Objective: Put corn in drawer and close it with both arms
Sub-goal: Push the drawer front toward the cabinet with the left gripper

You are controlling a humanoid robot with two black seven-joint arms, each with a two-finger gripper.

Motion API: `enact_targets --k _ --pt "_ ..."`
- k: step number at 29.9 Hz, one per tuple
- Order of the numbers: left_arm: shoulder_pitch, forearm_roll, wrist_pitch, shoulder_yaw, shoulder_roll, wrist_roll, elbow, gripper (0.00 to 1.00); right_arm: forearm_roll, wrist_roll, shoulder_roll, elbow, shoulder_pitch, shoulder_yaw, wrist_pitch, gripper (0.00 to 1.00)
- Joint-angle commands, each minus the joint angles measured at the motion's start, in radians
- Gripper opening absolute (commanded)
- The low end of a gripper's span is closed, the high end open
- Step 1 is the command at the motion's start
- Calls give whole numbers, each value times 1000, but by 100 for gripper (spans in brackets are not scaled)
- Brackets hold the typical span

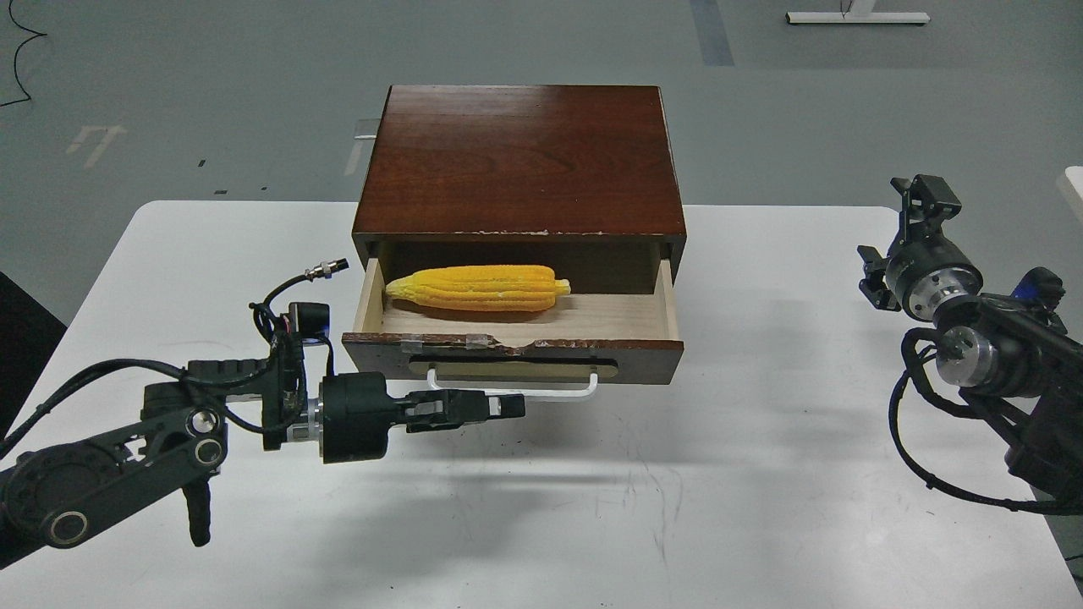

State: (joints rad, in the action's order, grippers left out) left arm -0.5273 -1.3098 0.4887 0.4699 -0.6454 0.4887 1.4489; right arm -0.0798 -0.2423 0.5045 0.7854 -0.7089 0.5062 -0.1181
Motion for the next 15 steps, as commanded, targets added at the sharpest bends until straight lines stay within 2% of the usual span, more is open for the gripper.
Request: enact_targets --k 1,15 --pt "-16 0 0 -4 21 0 -27 0 0 0 0 0 0 0 0 100" --pt "-51 1 0 -4 63 0 -82 0 0 0 2 0 -1 0 0 100"
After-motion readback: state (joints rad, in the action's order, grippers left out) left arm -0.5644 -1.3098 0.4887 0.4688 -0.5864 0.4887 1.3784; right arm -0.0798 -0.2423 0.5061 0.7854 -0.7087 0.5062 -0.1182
